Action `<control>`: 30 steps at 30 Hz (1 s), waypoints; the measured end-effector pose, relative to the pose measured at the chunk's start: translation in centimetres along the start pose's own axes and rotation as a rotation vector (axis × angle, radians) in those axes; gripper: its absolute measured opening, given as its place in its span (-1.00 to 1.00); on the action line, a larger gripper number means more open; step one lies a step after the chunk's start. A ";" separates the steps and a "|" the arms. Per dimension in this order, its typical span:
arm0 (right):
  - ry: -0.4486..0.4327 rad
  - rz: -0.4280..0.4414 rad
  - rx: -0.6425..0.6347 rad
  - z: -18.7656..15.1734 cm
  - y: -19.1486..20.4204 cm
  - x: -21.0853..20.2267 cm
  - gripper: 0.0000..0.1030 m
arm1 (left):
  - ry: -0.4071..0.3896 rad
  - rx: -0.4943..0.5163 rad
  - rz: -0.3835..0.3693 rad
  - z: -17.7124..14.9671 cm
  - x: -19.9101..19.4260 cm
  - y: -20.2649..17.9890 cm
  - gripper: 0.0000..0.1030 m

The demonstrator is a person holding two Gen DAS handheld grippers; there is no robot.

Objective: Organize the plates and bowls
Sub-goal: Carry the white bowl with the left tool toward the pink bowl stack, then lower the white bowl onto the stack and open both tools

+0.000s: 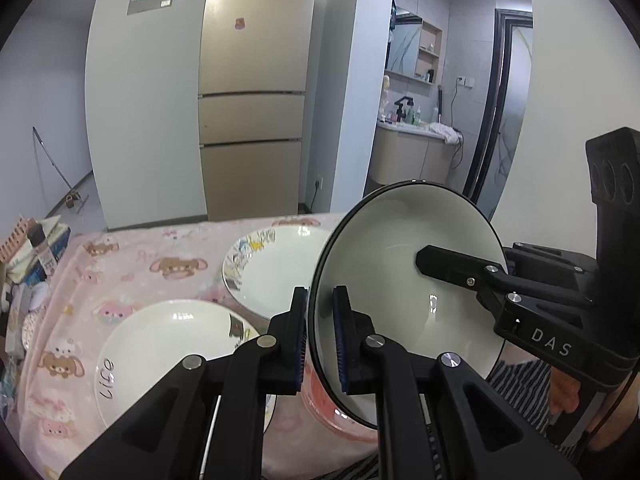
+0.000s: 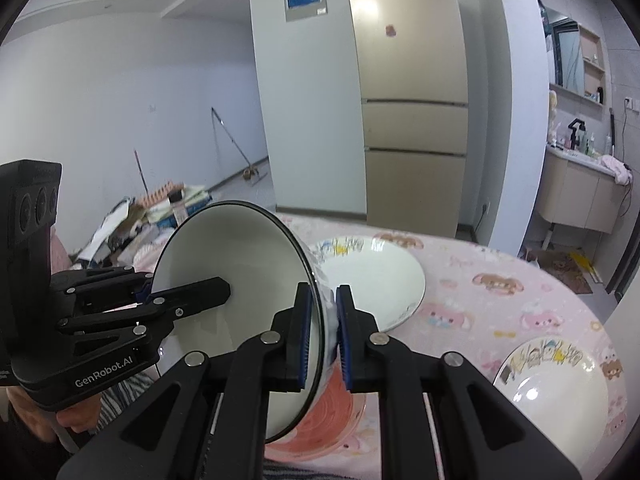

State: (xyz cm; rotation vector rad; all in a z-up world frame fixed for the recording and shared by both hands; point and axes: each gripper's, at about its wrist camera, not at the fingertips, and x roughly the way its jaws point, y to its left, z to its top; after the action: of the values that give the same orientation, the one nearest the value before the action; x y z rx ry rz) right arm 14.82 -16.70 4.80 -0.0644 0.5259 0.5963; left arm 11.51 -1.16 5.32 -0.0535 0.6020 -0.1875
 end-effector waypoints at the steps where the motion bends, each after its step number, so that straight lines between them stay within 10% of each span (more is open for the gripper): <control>1: 0.011 -0.001 0.000 -0.4 0.1 0.3 -0.77 | 0.010 -0.002 0.000 -0.3 0.3 0.0 -0.75; 30: 0.137 -0.069 -0.064 -5.2 0.0 4.9 -0.68 | 0.108 0.029 0.036 -4.1 4.7 0.1 -0.77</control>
State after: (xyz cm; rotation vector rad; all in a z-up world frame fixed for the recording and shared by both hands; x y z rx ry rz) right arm 15.91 -15.26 -2.08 -0.1838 0.6349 0.5436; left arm 13.00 -1.97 -0.70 -0.0040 0.7077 -0.1648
